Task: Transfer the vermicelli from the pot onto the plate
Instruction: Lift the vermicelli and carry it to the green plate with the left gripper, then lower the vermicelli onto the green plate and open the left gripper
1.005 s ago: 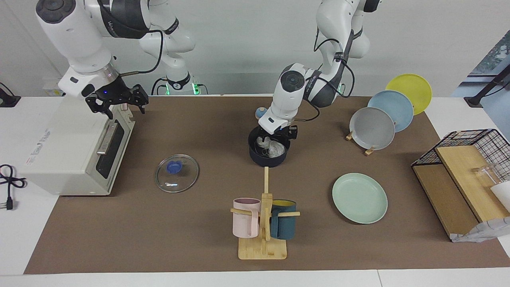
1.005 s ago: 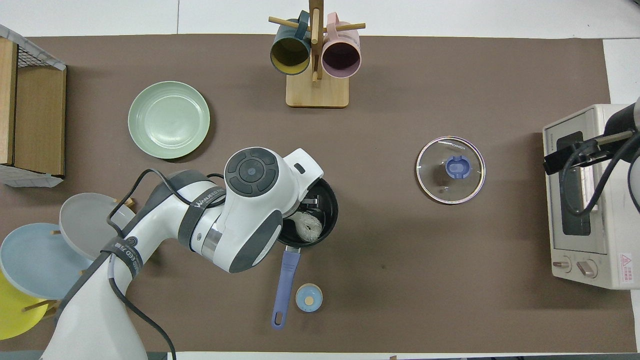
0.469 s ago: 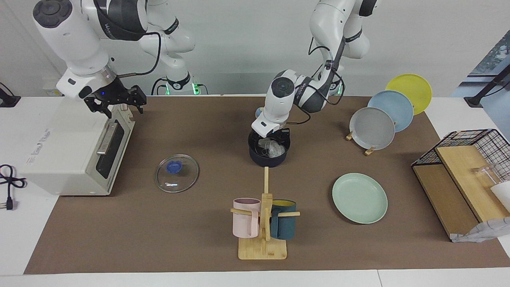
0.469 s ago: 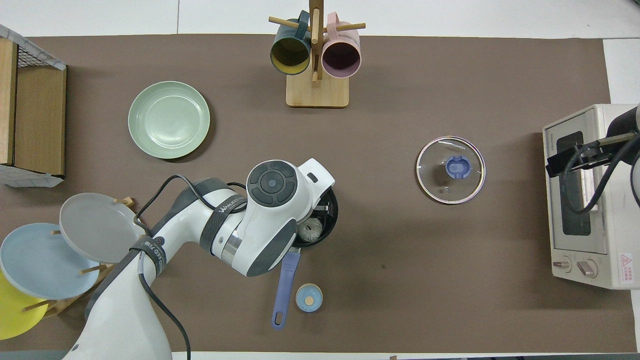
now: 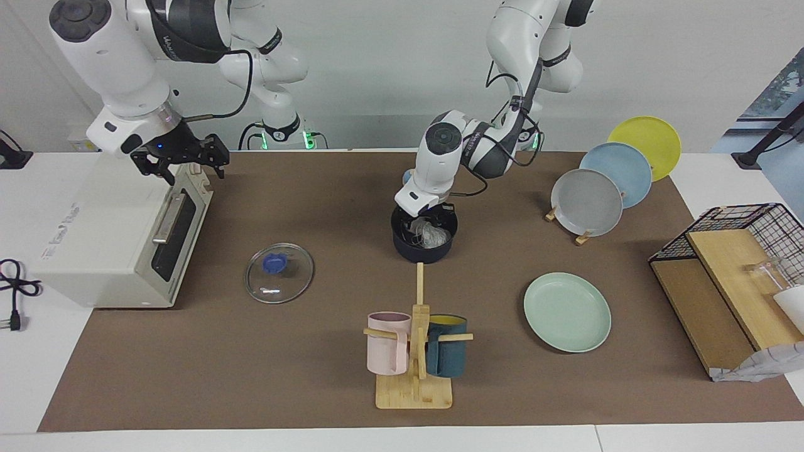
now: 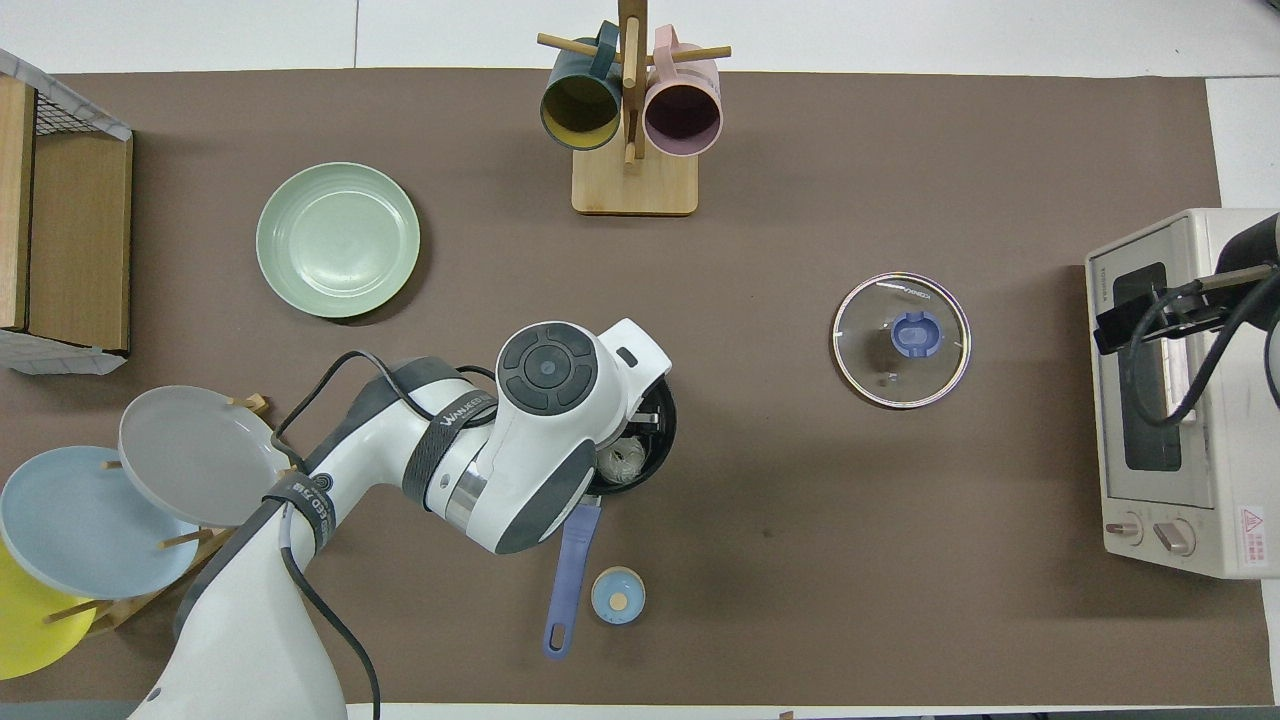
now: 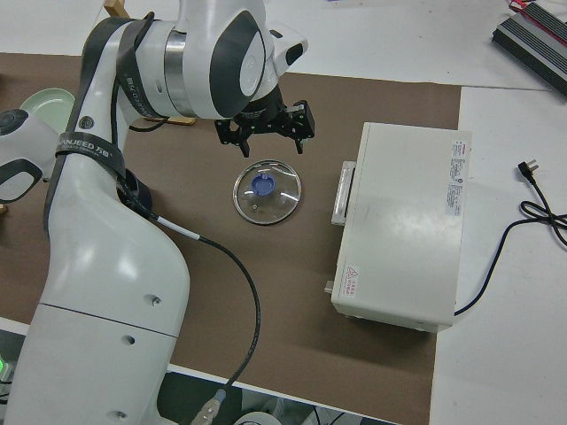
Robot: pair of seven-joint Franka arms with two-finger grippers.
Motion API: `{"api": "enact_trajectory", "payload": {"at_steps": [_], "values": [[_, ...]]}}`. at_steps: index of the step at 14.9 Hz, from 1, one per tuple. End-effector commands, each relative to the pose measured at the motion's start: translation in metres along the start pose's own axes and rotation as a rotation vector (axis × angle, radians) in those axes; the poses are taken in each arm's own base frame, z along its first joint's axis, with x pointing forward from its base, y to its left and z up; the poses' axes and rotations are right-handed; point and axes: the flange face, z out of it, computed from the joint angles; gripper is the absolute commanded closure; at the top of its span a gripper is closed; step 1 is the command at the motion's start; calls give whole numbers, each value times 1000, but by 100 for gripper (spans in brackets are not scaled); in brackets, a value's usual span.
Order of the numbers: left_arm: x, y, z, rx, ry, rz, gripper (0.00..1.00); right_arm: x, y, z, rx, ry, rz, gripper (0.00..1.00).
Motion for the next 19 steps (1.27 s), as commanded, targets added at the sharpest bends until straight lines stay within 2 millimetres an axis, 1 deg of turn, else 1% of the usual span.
{"api": "enact_trajectory", "payload": {"at_steps": [1,3,4,6,7,10,11,12,13,14,15,17,18,19], "values": [[-2,3,-1,-6,14,9,100,-15,16,-2,3,-3,39,0],[-5,3,-21,2,2,-4,100,-15,14,-3,3,-5,36,0],[-5,-1,-47,8,-8,0,100,-14,14,-3,2,-3,36,0],[-1,-5,-85,9,-11,-7,100,-14,14,-4,3,0,37,0],[-7,-6,-107,21,-33,-3,100,-15,15,-4,3,0,39,0],[-9,-28,-176,27,-57,-22,100,-12,11,-5,2,7,37,0],[-7,-39,-199,22,-57,-20,100,-12,10,-6,2,8,36,0],[1,-57,-224,14,-51,-35,100,-12,10,-7,1,13,36,0],[11,-81,-250,3,-42,-59,100,-11,11,-6,1,13,36,0],[23,-104,-270,-6,-35,-69,100,-10,10,-8,0,19,34,0],[38,-135,-279,-14,-39,-89,100,-9,6,-9,-3,21,27,0],[62,-190,-283,-25,-3,-87,100,-9,5,-9,-4,21,25,0],[74,-225,-287,-39,45,-79,100,-9,5,-11,-8,25,24,0],[84,-252,-284,-43,67,-91,100,-8,4,-10,-10,20,21,0]]}}
